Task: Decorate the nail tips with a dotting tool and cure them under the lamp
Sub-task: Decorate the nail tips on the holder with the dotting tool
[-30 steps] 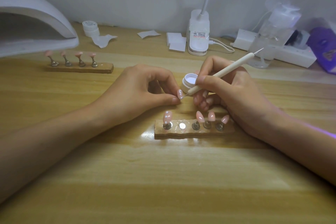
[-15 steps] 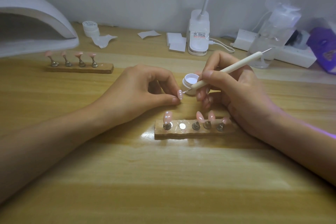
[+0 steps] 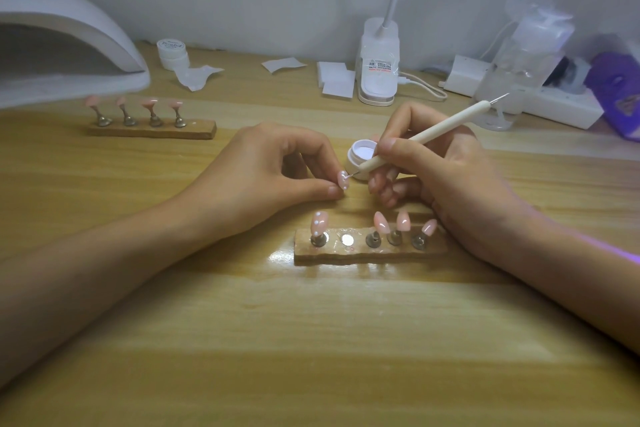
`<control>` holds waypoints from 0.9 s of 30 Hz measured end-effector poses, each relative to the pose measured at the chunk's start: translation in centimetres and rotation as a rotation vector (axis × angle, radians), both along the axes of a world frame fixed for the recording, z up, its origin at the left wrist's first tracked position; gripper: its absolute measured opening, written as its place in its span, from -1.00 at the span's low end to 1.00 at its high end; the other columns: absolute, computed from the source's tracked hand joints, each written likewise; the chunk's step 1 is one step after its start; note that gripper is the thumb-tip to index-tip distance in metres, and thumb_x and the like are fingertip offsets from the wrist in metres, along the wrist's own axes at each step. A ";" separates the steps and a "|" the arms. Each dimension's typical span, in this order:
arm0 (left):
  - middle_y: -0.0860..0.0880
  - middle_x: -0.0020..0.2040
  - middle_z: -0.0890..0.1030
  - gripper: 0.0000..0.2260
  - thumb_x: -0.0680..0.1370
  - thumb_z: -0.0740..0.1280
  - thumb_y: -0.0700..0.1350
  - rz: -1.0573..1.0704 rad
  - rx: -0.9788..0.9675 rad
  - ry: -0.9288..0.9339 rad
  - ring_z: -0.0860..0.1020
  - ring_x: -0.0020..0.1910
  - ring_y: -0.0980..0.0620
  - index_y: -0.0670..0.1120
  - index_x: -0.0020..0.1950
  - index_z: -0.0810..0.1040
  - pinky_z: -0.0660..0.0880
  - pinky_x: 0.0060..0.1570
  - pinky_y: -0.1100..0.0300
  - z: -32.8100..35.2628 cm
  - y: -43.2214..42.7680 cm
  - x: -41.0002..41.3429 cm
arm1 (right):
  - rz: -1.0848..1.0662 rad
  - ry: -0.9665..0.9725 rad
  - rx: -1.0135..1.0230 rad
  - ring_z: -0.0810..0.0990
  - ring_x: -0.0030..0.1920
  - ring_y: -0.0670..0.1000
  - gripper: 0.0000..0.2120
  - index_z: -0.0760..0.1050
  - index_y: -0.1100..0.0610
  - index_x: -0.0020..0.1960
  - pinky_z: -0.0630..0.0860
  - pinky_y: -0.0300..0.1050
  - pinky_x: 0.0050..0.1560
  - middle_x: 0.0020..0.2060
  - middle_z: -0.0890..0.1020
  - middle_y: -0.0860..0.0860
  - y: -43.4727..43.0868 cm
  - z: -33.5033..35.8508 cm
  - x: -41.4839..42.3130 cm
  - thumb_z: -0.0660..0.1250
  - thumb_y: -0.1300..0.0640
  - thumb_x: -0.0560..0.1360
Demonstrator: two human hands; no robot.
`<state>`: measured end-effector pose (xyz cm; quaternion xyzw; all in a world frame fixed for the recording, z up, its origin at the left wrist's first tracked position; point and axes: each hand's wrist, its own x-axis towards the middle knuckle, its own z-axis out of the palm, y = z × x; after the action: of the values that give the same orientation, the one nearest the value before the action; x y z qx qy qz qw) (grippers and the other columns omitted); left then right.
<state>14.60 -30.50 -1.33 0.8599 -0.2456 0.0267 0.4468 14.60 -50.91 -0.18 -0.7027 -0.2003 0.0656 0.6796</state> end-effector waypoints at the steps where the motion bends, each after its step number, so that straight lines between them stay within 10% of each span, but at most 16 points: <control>1: 0.22 -0.30 0.64 -0.84 0.42 0.55 -0.14 0.000 0.000 0.000 0.51 -0.37 0.25 0.11 -0.25 0.64 0.37 -0.30 0.44 0.0 0.0 0.0 | -0.002 -0.001 -0.001 0.58 -0.40 0.00 -0.81 0.47 0.06 -0.29 0.50 -0.24 -0.40 -0.40 0.62 0.09 0.0 0.0 0.0 0.32 0.21 0.49; 27: 0.21 -0.30 0.64 -0.84 0.42 0.54 -0.13 -0.004 -0.003 -0.001 0.52 -0.37 0.24 0.11 -0.25 0.64 0.35 -0.31 0.46 -0.1 0.0 0.0 | 0.007 -0.023 0.058 0.58 -0.37 -0.02 -0.76 0.47 0.01 -0.32 0.49 -0.24 -0.39 -0.36 0.63 0.10 0.0 0.1 -0.2 0.31 0.19 0.51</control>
<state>14.56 -30.49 -1.40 0.8588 -0.2473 0.0265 0.4480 14.41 -50.92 -0.07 -0.6825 -0.2123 0.0540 0.6973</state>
